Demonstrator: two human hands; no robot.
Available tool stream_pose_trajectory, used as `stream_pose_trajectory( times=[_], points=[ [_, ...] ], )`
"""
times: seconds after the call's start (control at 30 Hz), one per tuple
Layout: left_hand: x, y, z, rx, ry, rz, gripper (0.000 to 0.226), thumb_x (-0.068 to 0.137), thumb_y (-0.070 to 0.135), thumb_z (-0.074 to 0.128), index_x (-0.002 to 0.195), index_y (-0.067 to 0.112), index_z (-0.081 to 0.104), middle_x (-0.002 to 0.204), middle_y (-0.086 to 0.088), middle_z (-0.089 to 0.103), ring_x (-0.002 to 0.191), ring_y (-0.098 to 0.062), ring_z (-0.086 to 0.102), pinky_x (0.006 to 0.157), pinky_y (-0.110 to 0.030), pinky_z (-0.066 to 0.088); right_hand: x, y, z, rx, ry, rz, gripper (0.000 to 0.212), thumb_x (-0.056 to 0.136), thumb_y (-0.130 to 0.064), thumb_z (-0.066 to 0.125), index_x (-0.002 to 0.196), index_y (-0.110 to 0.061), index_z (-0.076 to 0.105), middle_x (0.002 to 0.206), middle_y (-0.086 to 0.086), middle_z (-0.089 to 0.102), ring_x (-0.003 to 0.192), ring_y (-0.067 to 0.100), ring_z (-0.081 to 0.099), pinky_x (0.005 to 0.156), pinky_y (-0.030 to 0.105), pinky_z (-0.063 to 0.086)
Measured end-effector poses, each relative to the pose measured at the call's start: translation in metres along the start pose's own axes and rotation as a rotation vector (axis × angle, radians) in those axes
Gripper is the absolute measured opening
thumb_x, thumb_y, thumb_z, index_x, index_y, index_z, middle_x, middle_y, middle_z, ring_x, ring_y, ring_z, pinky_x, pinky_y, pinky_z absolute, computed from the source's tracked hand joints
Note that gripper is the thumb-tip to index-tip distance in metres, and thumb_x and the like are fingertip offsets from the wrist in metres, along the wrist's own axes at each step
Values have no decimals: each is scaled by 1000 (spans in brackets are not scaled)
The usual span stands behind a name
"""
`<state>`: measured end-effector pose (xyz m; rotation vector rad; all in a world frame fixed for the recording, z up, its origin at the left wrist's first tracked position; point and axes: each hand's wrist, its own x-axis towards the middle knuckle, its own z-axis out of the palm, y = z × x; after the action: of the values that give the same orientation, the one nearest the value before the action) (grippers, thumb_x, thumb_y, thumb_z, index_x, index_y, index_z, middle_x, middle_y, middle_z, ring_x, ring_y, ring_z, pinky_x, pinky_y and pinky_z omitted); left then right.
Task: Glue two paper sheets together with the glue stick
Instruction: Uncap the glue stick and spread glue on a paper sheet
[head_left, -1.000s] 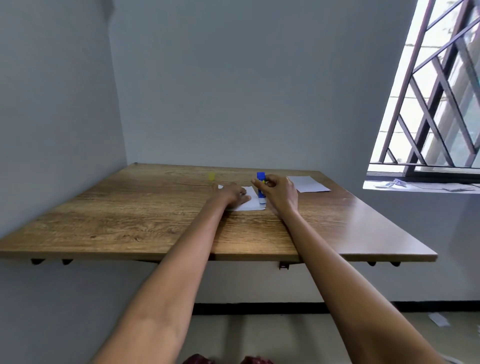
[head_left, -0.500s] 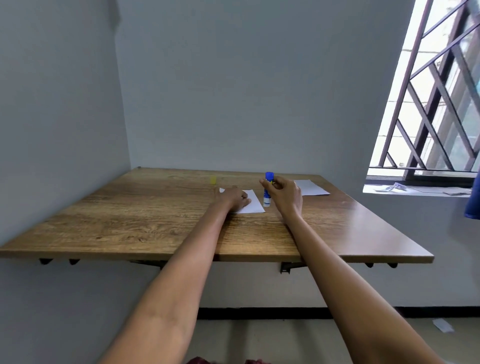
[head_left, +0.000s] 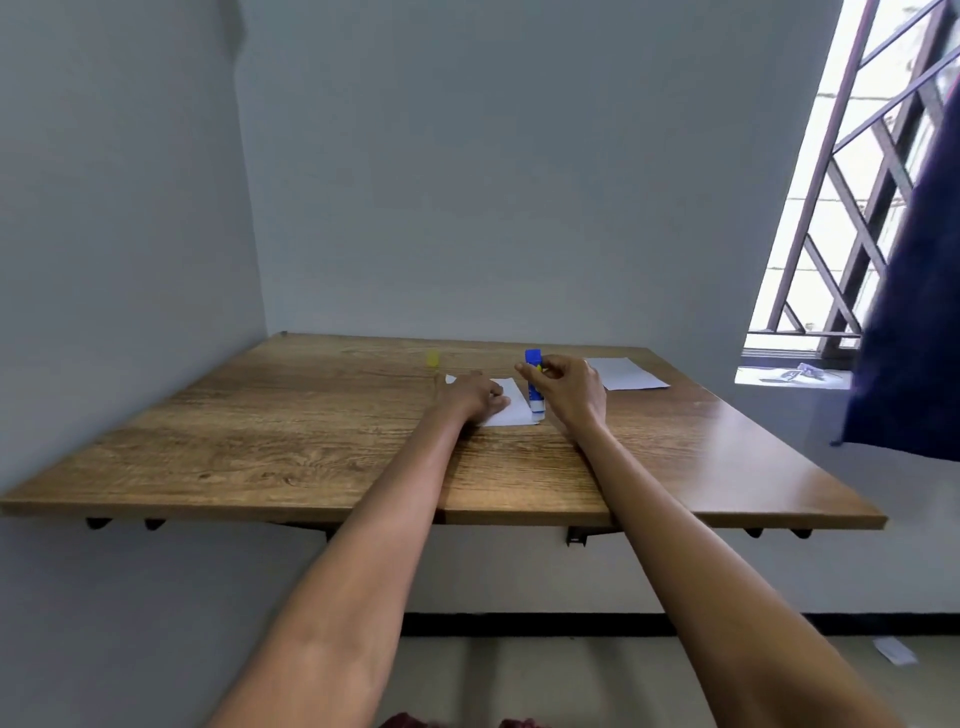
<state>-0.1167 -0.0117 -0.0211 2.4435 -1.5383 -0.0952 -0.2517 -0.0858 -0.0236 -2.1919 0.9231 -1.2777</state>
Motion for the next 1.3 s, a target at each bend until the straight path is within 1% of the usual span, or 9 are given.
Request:
stream_pose_trajectory(
  times=[0.2,0.5,0.6,0.7,0.77,0.87,0.97,1.13,1.3],
  points=[
    [-1,0,0,24,-10,-23,43,97,47,34,126,25,57,150,-5,35,136,-23,35,113,-55,4,-1,-1,0,-3,-19,-11,56,77,-59,65,56,-8,55,50,1,52,51,12,42,51,27,32],
    [-2,1,-2,-44,-13,14,42,97,41,38,127,18,58,146,-9,41,131,-27,42,113,-53,22,-3,0,-2,41,11,15,49,80,-51,65,63,-5,61,58,11,62,53,11,45,55,28,35],
    [-5,2,-2,-65,-16,17,39,97,38,39,113,12,63,138,-13,48,122,-29,49,110,-51,27,-1,0,-2,58,24,16,50,79,-54,65,61,-8,59,51,0,54,50,8,42,52,25,32],
    [-4,3,-1,-81,-10,13,34,97,36,39,92,11,62,131,-15,52,115,-29,52,107,-48,31,3,1,1,26,-4,10,45,78,-58,65,68,-14,66,59,-1,63,59,10,51,54,26,35],
    [-5,3,0,-46,-1,8,38,98,38,37,104,11,63,131,-11,52,120,-26,49,103,-42,28,7,3,5,23,-14,26,44,77,-59,64,72,-16,69,66,-1,68,67,14,57,58,28,38],
    [-2,3,1,-3,15,-6,40,97,42,36,119,20,61,134,-6,52,126,-24,46,112,-53,16,14,6,10,14,-11,37,46,77,-60,64,74,-14,71,66,1,68,70,18,61,63,31,42],
    [1,1,-1,-61,-3,-2,40,97,42,39,127,23,58,141,-7,47,127,-25,45,113,-53,21,18,5,13,4,-5,45,48,77,-60,64,70,-13,69,63,2,67,68,20,60,61,30,39],
    [-1,0,-2,43,18,-13,42,96,48,36,129,31,55,147,-2,42,137,-23,35,115,-57,4,18,1,12,21,6,52,48,77,-59,65,59,-15,62,55,-3,60,61,14,52,58,28,36],
    [-1,0,-2,41,5,-16,43,96,48,35,126,27,57,145,-2,45,137,-22,35,113,-59,1,14,2,12,8,-15,30,49,77,-59,65,63,-12,66,59,1,65,62,16,56,63,29,42]
  ],
)
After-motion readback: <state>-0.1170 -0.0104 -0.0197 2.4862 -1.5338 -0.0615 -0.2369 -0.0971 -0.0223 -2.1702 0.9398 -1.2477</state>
